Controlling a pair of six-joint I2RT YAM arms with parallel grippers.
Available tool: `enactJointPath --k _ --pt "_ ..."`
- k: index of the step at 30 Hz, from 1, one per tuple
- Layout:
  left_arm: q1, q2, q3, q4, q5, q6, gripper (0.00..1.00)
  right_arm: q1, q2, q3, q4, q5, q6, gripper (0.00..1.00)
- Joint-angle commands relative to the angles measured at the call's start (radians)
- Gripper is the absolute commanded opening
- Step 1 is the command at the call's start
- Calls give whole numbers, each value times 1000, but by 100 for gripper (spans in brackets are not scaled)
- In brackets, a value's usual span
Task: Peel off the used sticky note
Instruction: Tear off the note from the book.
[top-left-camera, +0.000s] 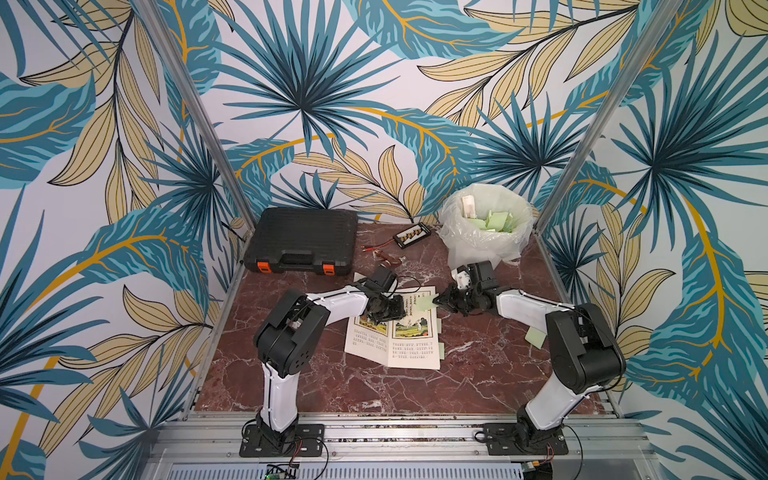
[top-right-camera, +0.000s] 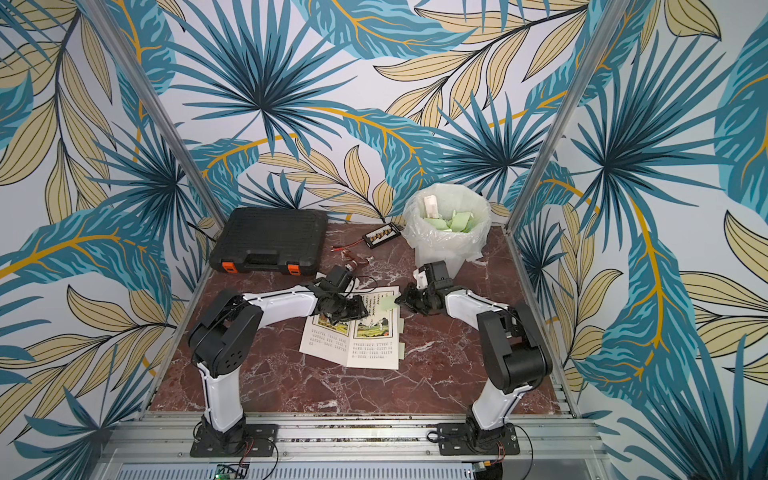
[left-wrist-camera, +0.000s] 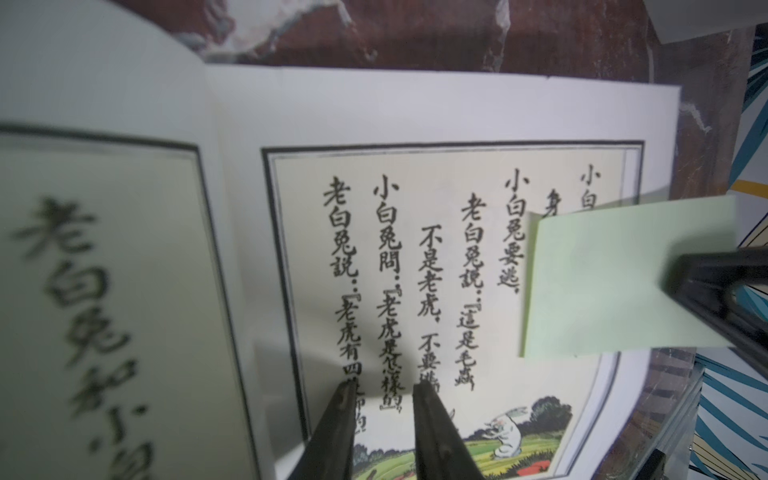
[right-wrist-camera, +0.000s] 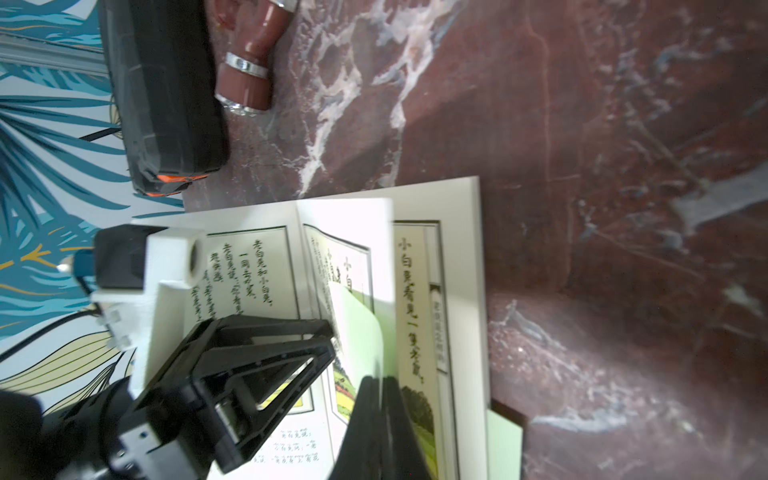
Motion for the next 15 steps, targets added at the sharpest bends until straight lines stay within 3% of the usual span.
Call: enactJointPath --k 1,10,15 --pt "-2 76 -64 -91 -58 6 29 -10 -63 -21 -41 13 -24 0" --pt "-1 78 -67 -89 -52 6 29 -30 -185 -18 -95 -19 -27 0" --pt "-1 75 -70 -80 -46 10 29 -30 -298 59 -138 -67 -11 0"
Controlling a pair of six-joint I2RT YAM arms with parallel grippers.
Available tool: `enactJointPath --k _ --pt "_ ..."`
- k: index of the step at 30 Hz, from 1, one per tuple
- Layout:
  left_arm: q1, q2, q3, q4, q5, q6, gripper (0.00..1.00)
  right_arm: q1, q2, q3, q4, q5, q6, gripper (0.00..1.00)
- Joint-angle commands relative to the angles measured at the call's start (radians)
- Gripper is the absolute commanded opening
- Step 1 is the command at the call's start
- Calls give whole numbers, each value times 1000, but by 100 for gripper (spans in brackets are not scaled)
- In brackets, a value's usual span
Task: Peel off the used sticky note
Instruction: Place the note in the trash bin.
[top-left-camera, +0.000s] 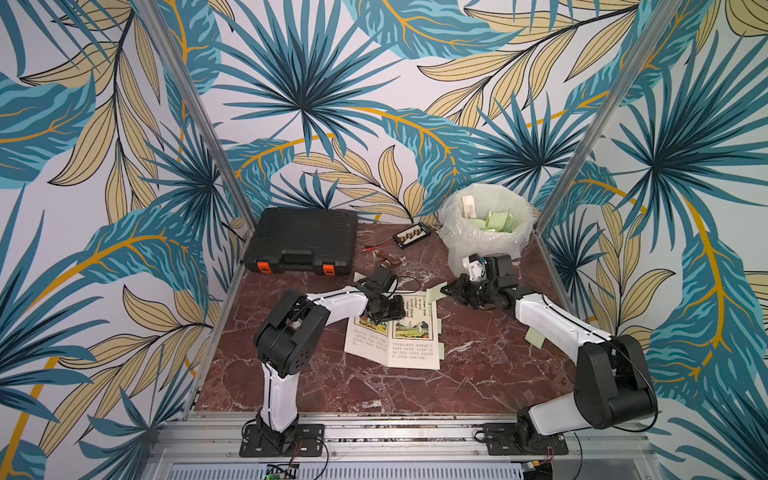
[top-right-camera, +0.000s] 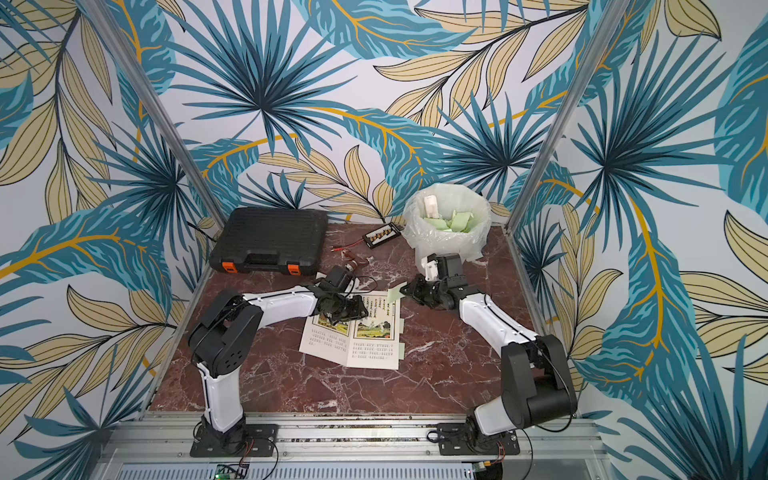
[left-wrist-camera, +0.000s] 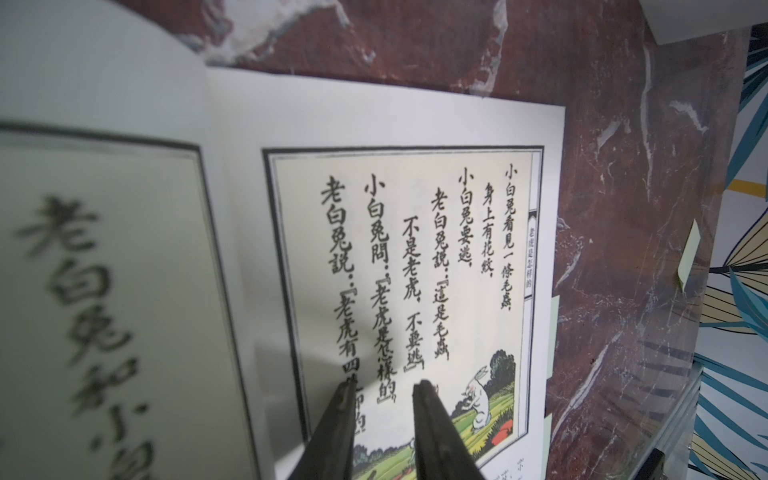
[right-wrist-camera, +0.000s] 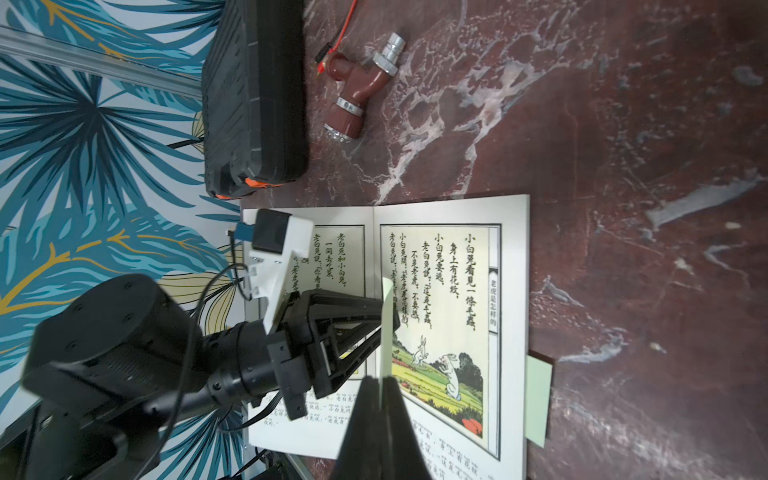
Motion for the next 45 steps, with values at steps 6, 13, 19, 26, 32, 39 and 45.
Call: enactJointPath --k 6,13,19,26,32,39,45 --pt "-1 75 -65 -84 -42 12 29 -1 -154 216 -142 -99 -14 0" --pt "-1 71 -73 -79 -37 15 30 -4 -134 537 -272 -86 -87 0" --pt "-1 58 -84 -72 -31 15 29 -66 27 886 -406 -28 -131 0" --pt "-1 48 -94 -70 -28 13 29 -147 249 1181 -536 85 -162 0" --pt "-2 37 -95 -75 -33 11 29 -163 401 1356 -718 265 -273 0" --pt "-1 30 -97 -78 -36 9 29 -166 548 1534 -916 448 -387 5" --pt "-1 27 -99 -79 -37 9 29 -171 589 1609 -970 520 -420 35"
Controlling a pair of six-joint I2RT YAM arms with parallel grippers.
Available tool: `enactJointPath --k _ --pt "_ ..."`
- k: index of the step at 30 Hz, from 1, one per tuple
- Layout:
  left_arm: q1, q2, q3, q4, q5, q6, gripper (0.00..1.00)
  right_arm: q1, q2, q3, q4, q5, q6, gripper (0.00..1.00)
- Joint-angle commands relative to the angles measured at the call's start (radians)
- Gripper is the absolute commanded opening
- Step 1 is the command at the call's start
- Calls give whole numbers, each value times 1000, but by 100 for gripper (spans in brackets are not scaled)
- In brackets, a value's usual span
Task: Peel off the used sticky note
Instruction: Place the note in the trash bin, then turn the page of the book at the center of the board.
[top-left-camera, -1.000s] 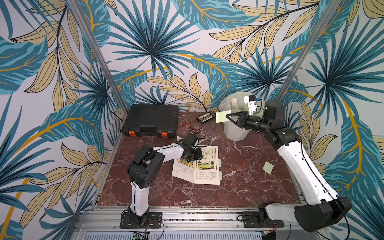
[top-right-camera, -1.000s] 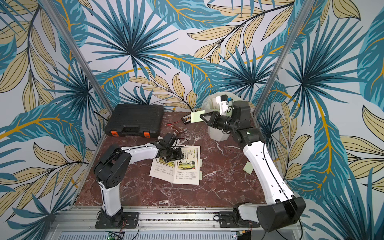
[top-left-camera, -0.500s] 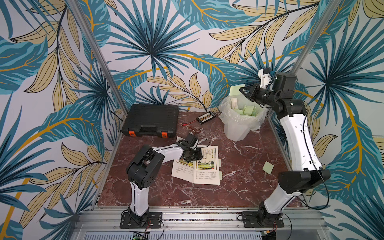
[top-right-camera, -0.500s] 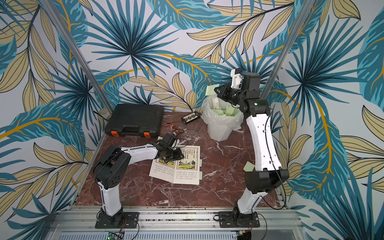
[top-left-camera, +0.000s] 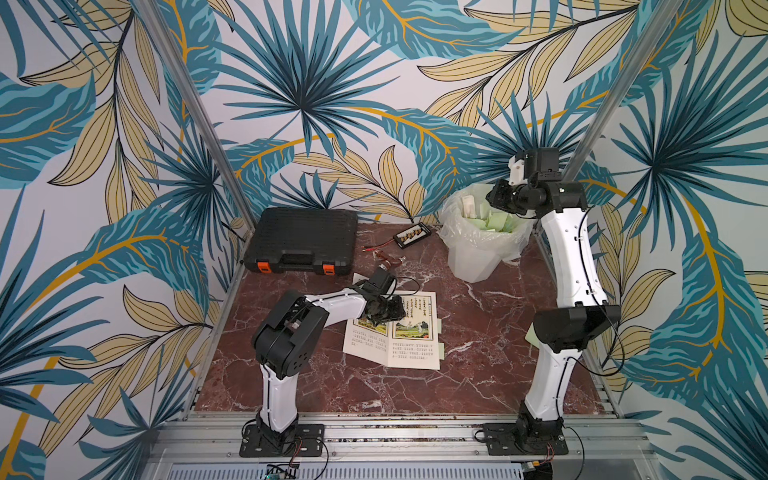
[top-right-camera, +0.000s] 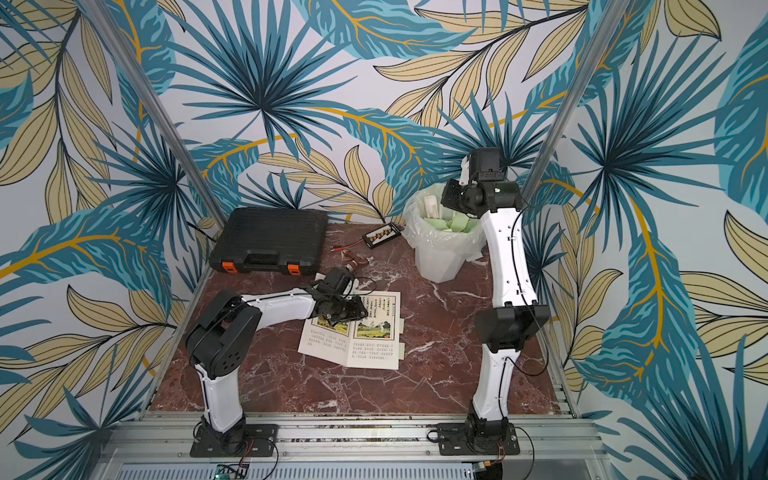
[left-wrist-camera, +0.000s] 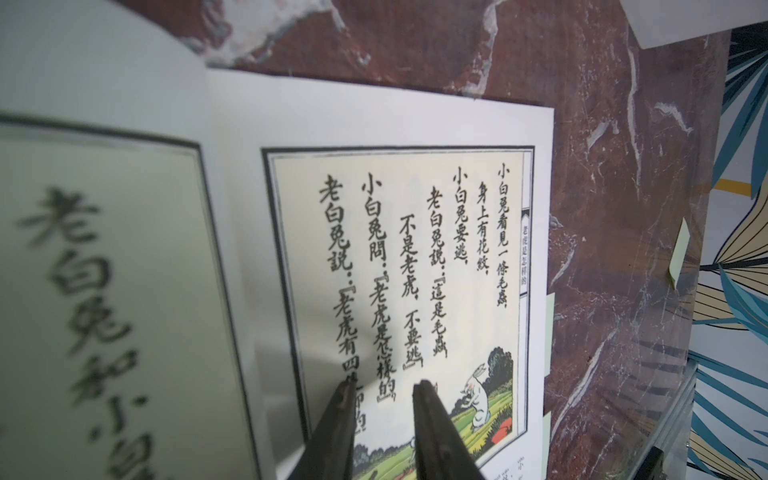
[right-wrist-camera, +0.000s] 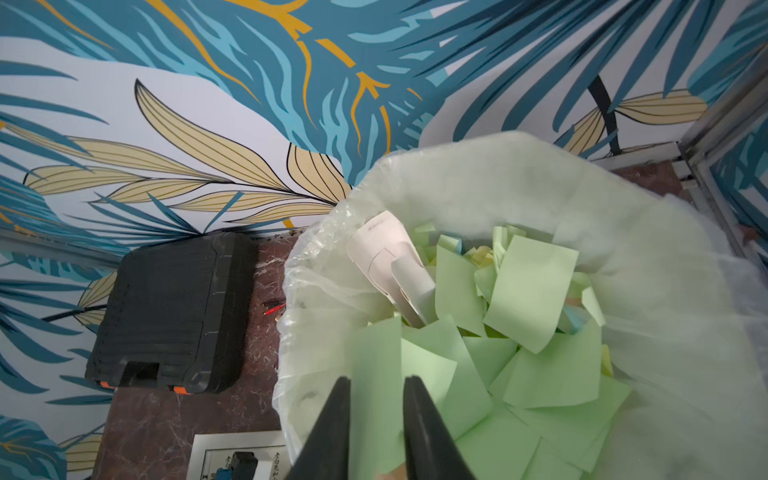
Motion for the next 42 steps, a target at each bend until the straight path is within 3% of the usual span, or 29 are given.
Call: enactJointPath --k 1,6,12,19,26,34,42 --pt "-3 42 -60 -124 -44 7 29 -7 6 45 -71 72 -47 39" --pt "-3 36 -65 -124 -45 7 29 -9 7 76 -93 79 -55 55" --pt "-3 26 -73 -118 -41 7 29 -8 -34 81 -115 41 -60 59" --pt "-3 16 -91 -74 -18 6 30 15 -125 4 -165 -136 -49 61" --pt "-3 20 -140 26 34 4 30 52 -475 -565 166 -271 11 62" --pt "-4 24 -194 109 74 -11 30 84 -773 -1078 424 -457 100 63" --pt "-2 45 -220 190 118 -37 29 130 -897 -1519 661 -519 225 63"
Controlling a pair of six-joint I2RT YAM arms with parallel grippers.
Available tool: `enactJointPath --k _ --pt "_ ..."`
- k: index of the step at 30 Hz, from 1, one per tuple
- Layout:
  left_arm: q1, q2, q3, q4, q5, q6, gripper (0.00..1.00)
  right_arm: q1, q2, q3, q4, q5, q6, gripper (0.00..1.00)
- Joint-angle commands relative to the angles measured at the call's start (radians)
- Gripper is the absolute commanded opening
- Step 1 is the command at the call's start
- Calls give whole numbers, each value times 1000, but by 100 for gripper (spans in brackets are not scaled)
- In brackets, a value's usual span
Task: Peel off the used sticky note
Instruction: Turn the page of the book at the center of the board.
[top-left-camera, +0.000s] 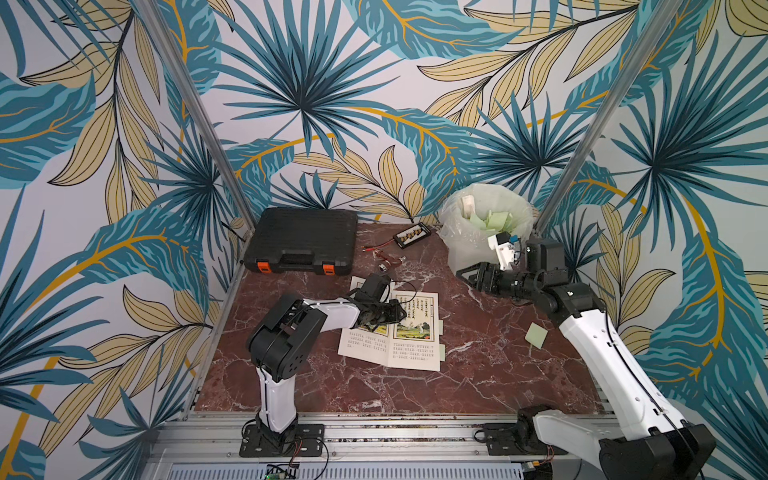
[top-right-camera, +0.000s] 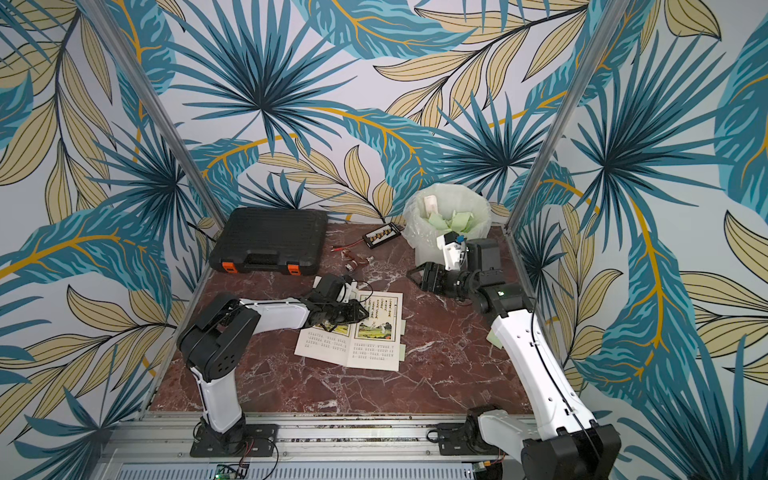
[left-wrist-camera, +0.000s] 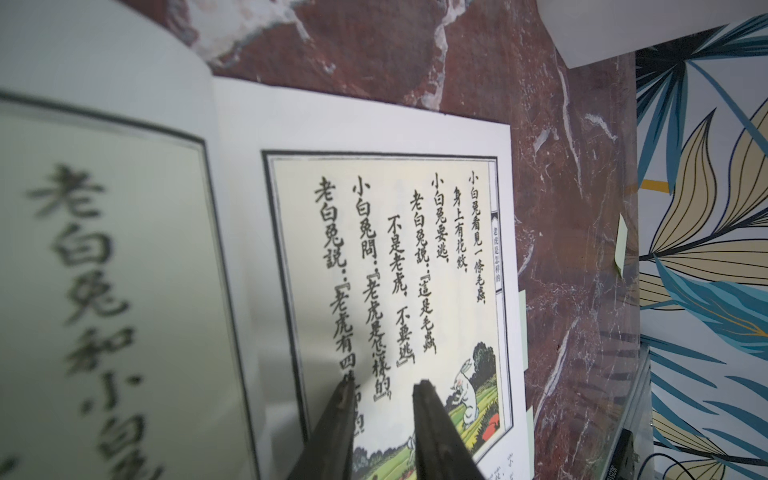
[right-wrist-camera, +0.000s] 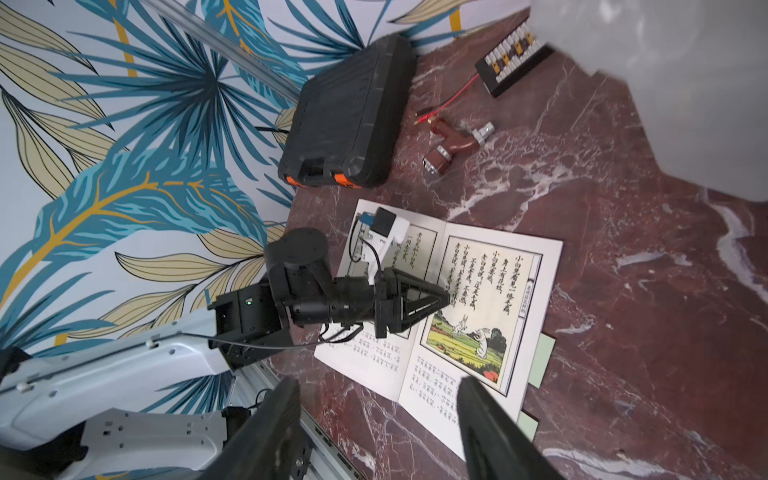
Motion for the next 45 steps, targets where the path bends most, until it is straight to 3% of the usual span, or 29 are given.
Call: enactJointPath --k 1,5,11,23,45 --pt "-15 79 -61 -89 39 -19 29 9 12 -160 161 -37 88 63" --pt "-15 81 -61 -84 43 -23 29 17 96 -342 296 -23 137 62" --pt "-11 85 -80 -58 56 -35 29 26 258 -455 413 -6 135 59" --pt "-2 81 -115 -20 70 -54 29 26 468 -530 568 23 137 31" --pt "3 77 -117 -19 77 -57 29 18 474 -572 807 -81 267 11"
